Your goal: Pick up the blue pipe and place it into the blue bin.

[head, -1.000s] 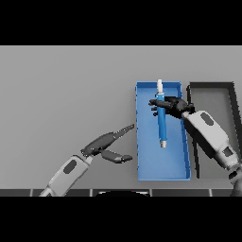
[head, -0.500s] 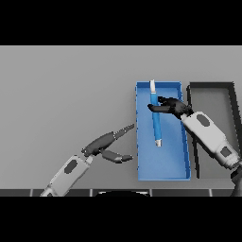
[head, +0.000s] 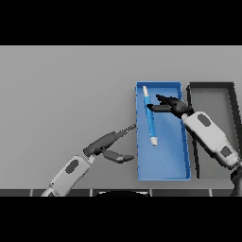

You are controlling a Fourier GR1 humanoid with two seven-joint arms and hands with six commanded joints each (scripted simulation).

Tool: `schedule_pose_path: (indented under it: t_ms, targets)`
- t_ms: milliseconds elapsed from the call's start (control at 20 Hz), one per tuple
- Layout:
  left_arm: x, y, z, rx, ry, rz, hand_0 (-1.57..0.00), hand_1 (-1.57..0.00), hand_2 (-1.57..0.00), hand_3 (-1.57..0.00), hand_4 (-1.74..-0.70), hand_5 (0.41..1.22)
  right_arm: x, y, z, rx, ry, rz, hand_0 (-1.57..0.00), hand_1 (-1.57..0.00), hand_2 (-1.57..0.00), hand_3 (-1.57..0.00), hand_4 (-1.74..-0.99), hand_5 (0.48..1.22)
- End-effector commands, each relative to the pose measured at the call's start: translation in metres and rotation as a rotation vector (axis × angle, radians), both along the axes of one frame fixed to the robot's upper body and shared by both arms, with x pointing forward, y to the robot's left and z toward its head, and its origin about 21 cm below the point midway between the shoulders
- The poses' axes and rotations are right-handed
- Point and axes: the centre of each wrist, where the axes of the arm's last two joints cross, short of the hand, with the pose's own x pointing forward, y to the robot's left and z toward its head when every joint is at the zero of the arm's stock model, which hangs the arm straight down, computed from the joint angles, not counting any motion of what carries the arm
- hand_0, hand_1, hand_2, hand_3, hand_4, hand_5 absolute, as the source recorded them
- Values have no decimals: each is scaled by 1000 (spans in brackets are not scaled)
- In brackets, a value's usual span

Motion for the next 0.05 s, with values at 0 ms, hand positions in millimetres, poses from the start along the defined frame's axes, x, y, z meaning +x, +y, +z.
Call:
schedule_pose_path:
  t_ms: [0]
  targets:
    - [-1, 5, -1, -1, 2, 1, 1, 1, 1, 1, -920, 468, -1, -1, -4, 5, 8, -4, -9, -8, -7, -6, -1129, 677]
